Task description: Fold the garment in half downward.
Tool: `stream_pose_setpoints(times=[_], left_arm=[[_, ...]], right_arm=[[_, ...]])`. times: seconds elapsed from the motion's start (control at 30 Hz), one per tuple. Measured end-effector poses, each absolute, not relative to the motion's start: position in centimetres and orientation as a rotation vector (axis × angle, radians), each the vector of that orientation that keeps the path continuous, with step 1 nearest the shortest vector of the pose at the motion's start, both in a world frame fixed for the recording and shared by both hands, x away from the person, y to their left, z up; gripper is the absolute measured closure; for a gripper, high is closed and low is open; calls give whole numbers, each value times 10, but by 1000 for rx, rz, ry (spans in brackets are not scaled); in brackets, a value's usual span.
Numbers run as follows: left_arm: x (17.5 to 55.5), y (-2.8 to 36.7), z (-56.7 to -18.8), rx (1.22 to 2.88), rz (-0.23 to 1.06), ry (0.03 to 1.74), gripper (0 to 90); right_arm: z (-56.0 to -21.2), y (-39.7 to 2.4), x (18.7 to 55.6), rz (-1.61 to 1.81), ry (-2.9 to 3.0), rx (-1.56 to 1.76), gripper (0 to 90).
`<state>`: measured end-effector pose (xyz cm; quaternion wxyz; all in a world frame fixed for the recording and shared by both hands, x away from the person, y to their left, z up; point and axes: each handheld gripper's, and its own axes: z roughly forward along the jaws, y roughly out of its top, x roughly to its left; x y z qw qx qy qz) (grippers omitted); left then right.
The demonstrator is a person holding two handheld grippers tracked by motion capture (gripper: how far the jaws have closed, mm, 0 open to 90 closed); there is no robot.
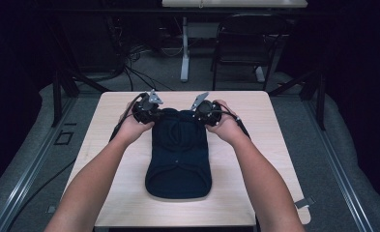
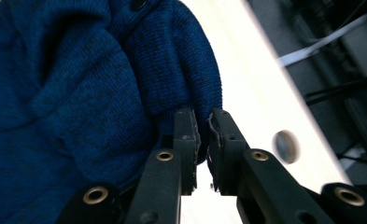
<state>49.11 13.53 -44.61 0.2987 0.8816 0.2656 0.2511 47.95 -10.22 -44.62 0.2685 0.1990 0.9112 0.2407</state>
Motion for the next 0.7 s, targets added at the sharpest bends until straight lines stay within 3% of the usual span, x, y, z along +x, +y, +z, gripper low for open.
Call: stream_pose_setpoints(times=[0.3, 0.7], left_arm=[[484, 135, -413, 2203, 871, 711, 793], [477, 126, -447, 2288, 826, 683, 792]], right_arm=[[-402, -102, 480, 708, 2268, 527, 815], [-439, -104, 476, 631, 2340, 514, 814]])
